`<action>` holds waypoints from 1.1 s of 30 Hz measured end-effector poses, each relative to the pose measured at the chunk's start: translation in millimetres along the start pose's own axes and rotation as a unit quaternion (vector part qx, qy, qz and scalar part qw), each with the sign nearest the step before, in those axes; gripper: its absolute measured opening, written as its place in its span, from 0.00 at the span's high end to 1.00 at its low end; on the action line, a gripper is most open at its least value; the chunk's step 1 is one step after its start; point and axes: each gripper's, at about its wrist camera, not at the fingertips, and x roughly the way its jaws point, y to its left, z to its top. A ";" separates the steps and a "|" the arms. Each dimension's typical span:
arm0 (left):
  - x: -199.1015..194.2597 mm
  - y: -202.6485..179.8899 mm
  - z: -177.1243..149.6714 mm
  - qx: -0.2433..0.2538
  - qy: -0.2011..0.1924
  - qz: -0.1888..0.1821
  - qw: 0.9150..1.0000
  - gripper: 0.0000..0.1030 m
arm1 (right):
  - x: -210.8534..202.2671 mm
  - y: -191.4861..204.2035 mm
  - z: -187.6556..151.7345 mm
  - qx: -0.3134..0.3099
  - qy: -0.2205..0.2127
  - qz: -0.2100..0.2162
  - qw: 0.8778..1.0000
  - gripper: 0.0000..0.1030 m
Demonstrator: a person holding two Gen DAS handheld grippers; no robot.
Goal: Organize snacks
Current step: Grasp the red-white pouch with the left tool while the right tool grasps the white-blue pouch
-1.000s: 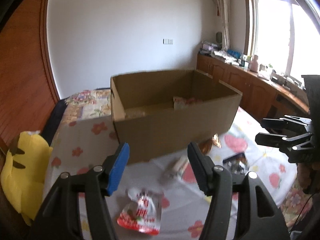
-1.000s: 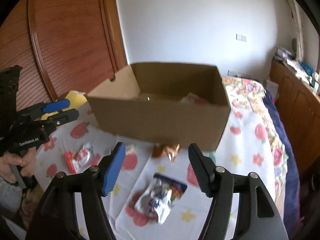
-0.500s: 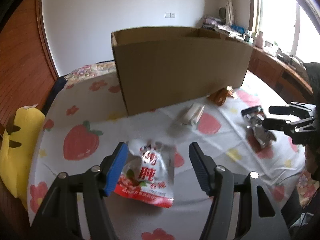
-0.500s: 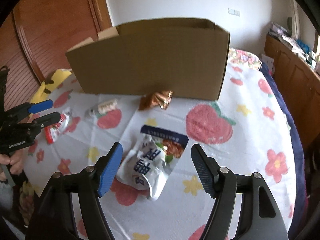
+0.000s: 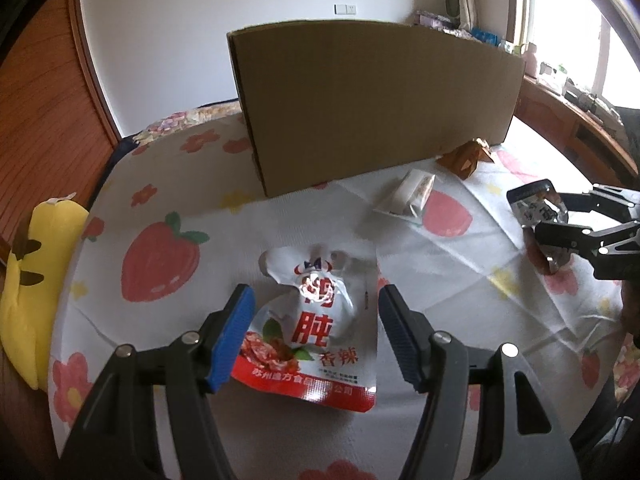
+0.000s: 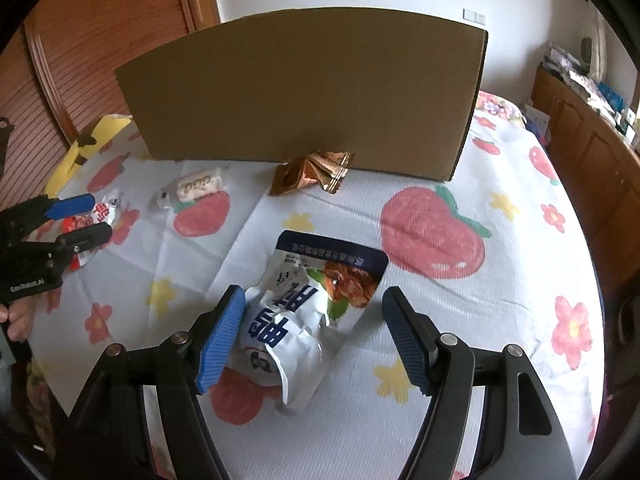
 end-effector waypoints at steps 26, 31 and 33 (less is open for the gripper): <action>6.9 7.5 0.8 -0.019 0.037 0.003 0.999 0.18 | 3.8 6.7 -1.9 -0.016 -0.004 -0.005 1.000 0.29; 8.6 14.9 0.3 -0.023 0.044 -0.014 0.999 0.18 | 3.9 6.7 -2.0 -0.016 -0.004 -0.005 1.000 0.29; 8.3 14.7 -0.5 -0.021 0.041 -0.017 0.999 0.18 | 3.9 6.7 -2.1 -0.016 -0.004 -0.004 1.000 0.29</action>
